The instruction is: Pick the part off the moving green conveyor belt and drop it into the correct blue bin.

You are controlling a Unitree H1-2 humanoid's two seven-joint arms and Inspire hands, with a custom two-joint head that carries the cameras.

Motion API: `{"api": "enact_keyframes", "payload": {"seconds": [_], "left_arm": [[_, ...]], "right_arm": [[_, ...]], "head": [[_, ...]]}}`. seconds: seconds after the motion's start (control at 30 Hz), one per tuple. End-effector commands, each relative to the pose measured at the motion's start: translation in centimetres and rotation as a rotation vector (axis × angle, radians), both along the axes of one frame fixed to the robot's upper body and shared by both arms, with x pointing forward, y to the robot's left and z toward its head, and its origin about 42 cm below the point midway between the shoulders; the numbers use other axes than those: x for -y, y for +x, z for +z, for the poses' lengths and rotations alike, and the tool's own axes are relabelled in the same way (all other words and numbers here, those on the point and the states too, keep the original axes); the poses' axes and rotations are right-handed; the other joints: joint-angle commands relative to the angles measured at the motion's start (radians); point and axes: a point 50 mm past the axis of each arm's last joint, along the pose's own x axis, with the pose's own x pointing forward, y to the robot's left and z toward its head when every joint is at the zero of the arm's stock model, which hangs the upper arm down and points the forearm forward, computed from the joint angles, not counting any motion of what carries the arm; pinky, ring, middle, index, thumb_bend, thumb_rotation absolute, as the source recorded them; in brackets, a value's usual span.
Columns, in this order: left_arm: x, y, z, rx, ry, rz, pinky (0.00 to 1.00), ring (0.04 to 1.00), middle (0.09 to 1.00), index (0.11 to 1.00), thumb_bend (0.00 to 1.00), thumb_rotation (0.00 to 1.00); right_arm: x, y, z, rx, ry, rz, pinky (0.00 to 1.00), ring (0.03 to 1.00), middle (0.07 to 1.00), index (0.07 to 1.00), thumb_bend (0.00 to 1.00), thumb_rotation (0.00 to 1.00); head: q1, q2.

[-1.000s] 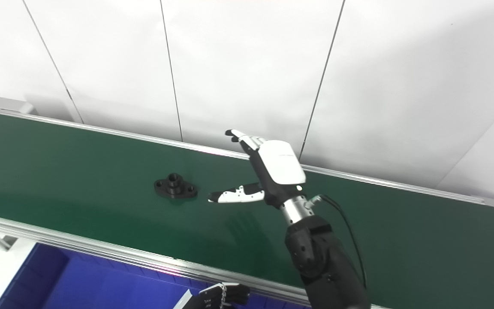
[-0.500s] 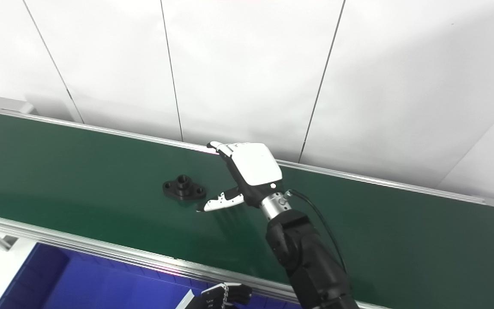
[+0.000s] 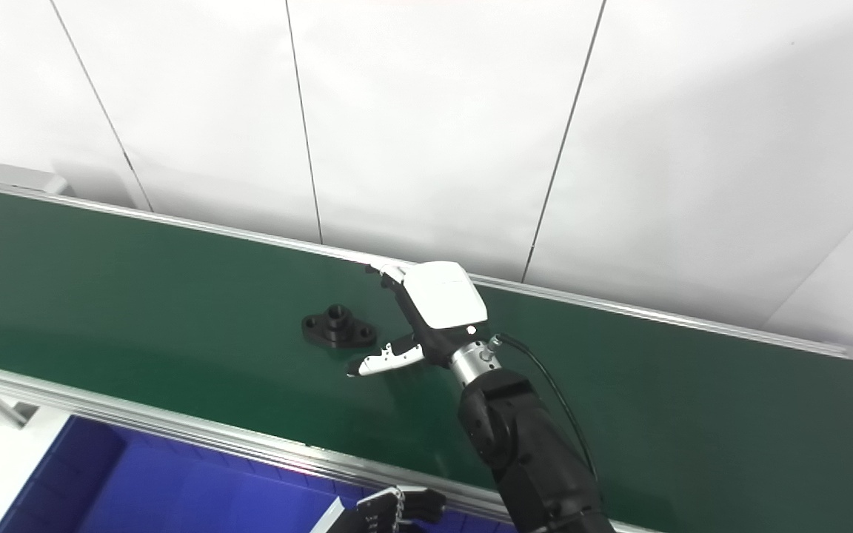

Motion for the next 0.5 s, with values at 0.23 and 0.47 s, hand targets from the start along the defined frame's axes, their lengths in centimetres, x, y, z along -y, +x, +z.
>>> {"api": "enact_keyframes", "payload": {"seconds": [0.23, 0.47], "left_arm": [[1.54, -0.75, 0.81, 0.021, -0.057, 0.026, 0.67, 0.748, 0.755, 0.737, 0.93, 0.73], [1.57, -0.79, 0.78, 0.018, -0.062, 0.017, 0.69, 0.762, 0.76, 0.744, 0.92, 0.73]], "right_arm": [[-2.23, 1.51, 2.83, 0.091, 0.033, 0.001, 0.28, 0.347, 0.458, 0.824, 0.9, 0.56], [-2.34, 1.68, 2.31, 0.087, 0.009, -0.003, 0.29, 0.357, 0.463, 0.821, 0.91, 0.55]], "head": [[0.006, 0.006], [0.008, 0.01]]}}
